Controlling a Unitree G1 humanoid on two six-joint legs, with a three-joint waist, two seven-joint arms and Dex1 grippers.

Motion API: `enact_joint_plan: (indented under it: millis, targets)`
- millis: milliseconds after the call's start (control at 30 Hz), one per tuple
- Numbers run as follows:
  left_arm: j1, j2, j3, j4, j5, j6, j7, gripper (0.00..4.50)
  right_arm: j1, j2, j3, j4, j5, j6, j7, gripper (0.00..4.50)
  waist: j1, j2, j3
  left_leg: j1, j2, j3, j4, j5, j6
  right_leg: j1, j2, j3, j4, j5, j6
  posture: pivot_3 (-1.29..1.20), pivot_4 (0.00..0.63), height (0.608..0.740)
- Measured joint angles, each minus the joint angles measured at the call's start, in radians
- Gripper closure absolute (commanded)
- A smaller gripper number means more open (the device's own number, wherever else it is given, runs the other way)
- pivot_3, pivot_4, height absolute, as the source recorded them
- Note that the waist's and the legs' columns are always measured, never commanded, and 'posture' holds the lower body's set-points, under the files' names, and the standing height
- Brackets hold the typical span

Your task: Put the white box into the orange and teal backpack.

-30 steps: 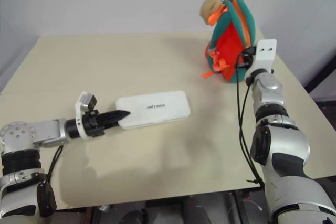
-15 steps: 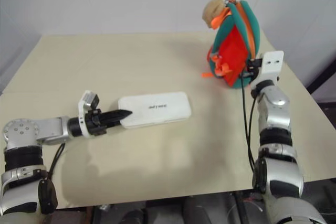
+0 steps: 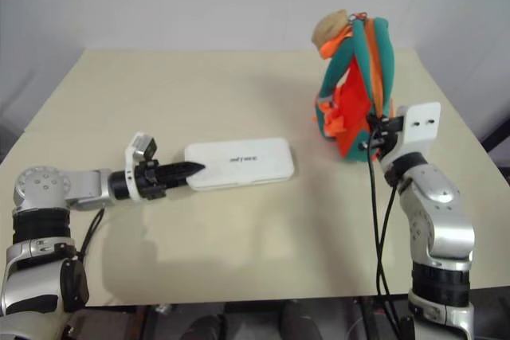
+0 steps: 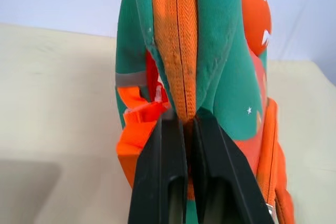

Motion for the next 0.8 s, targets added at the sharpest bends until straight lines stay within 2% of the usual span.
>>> enact_joint_plan:
  millis: [200,433,667,800]
  targets:
    - [-0.054,0.027,-0.052,0.058,0.083,-0.023,-0.091,3.22,0.163,-0.016,-0.054,-0.241,0.107,0.117,0.002,4.15,0.017,0.000,0.000,0.000,0.001,-0.001,-0.002,0.000,0.000,0.000,0.000,-0.002,-0.001,-0.001,-0.001,0.00,0.150,0.740]
    - [-0.099,0.058,-0.144,0.124,0.177,-0.057,-0.219,3.22,0.292,-0.060,-0.145,-0.401,0.217,0.184,0.015,4.15,0.026,0.000,0.000,0.000,0.001,0.000,-0.002,-0.001,0.000,0.000,0.000,-0.003,-0.003,-0.002,-0.003,0.00,0.150,0.740]
    - [-0.145,0.087,-0.226,0.206,0.276,-0.115,-0.344,3.22,0.675,-0.063,-0.360,-0.603,0.459,0.202,0.088,4.15,0.032,0.000,0.000,-0.001,0.002,-0.004,-0.004,-0.001,0.000,0.001,0.000,-0.009,-0.002,-0.004,-0.007,0.00,0.150,0.740]
    - [-0.172,0.087,-0.264,0.256,0.322,-0.148,-0.408,3.22,0.821,-0.065,-0.433,-0.644,0.510,0.173,0.132,4.15,0.027,0.000,0.000,0.001,0.002,-0.004,-0.001,-0.001,0.001,0.004,0.001,-0.010,-0.004,-0.004,-0.007,0.00,0.150,0.740]
